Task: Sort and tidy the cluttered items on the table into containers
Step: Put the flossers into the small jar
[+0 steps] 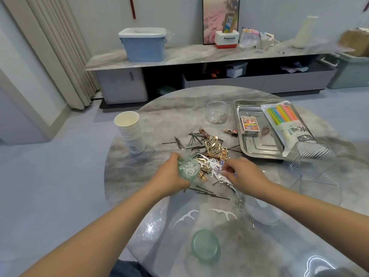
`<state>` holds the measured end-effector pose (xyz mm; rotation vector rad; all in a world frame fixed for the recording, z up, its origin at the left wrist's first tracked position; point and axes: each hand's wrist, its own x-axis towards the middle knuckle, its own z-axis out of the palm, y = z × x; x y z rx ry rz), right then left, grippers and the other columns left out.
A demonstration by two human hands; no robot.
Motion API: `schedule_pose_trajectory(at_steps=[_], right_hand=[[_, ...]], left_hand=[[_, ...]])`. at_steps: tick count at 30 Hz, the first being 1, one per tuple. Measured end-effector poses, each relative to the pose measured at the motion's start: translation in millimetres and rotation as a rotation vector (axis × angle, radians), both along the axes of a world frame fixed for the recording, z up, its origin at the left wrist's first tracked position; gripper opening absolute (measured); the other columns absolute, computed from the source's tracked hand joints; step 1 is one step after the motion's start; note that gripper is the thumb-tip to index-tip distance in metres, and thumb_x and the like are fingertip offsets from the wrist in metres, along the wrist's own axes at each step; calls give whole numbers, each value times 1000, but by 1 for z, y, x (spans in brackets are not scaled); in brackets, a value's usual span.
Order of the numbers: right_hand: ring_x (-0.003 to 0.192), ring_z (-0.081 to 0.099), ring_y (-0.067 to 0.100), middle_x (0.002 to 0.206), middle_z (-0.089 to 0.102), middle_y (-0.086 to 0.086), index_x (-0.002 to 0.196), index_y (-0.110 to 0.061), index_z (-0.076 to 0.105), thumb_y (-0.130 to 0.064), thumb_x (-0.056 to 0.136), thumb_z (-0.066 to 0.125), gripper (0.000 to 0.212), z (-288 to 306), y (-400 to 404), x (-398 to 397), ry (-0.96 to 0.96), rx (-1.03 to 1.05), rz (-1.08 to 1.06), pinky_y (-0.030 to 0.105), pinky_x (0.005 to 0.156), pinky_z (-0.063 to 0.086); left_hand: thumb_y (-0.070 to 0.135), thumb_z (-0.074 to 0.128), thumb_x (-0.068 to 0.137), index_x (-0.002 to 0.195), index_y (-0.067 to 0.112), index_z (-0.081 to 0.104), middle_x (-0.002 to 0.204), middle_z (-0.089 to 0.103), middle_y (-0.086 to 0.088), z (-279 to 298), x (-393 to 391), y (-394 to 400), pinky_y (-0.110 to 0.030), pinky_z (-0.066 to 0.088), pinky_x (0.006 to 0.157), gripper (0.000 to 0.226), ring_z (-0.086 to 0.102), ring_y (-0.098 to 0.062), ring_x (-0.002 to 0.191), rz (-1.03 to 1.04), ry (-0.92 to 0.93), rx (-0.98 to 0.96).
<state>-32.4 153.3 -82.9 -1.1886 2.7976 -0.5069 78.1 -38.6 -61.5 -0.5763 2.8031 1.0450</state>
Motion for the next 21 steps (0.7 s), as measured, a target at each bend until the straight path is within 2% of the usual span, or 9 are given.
schedule_pose_trajectory(at_steps=[1,3,7,9,11,13,16,21], right_hand=[[83,52,11,78,57,-11,83,-23,62,-29,89,60,9,7,7,0,-83,-52,-26,24,70,39],[67,49,0,69,54,-14,69,-28,57,-24,87,64,20,20,20,3,-238,-160,-100,14,61,35],[46,48,-2,61,57,-3,76,-11,58,-13,89,61,13,39,30,15,-567,-460,-195,10,50,39],[50,56,4,64,63,3,82,-6,56,-10,91,58,10,48,27,21,-647,-583,-179,18,54,47],[59,62,14,68,65,5,84,-5,55,-6,91,56,7,58,23,26,-684,-702,-135,26,61,53],[64,65,16,72,66,9,85,-2,54,0,90,55,6,62,22,29,-741,-804,-81,25,63,54],[70,66,12,74,68,0,82,-5,58,2,86,60,8,58,20,32,-730,-808,-17,21,65,53],[70,56,0,76,64,-12,79,-13,70,-14,80,72,2,43,17,29,-470,-567,0,19,64,43]], left_hand=[[19,75,72,122,19,38,121,55,1,-1,0,1,-25,47,72,62,56,-15,95,-12,8,9],[19,74,72,122,19,38,118,54,2,-2,0,6,-22,43,70,62,54,-14,92,-56,27,6],[19,72,73,123,21,38,110,48,6,-4,0,23,-16,34,62,61,49,-11,86,-171,54,19],[18,72,72,122,22,39,107,49,6,-7,2,31,-18,40,68,60,49,-11,89,-227,60,19],[18,72,70,122,24,39,111,53,7,-9,4,36,-23,45,81,61,51,-11,97,-261,58,31],[18,73,69,122,24,39,119,55,5,-11,4,43,-26,46,89,63,54,-10,102,-275,61,97],[20,75,69,119,25,40,118,56,6,-11,5,48,-30,47,92,62,56,-10,105,-308,88,141],[23,76,69,119,30,41,109,58,12,-9,6,49,-34,49,88,62,59,-8,99,-350,117,185]])
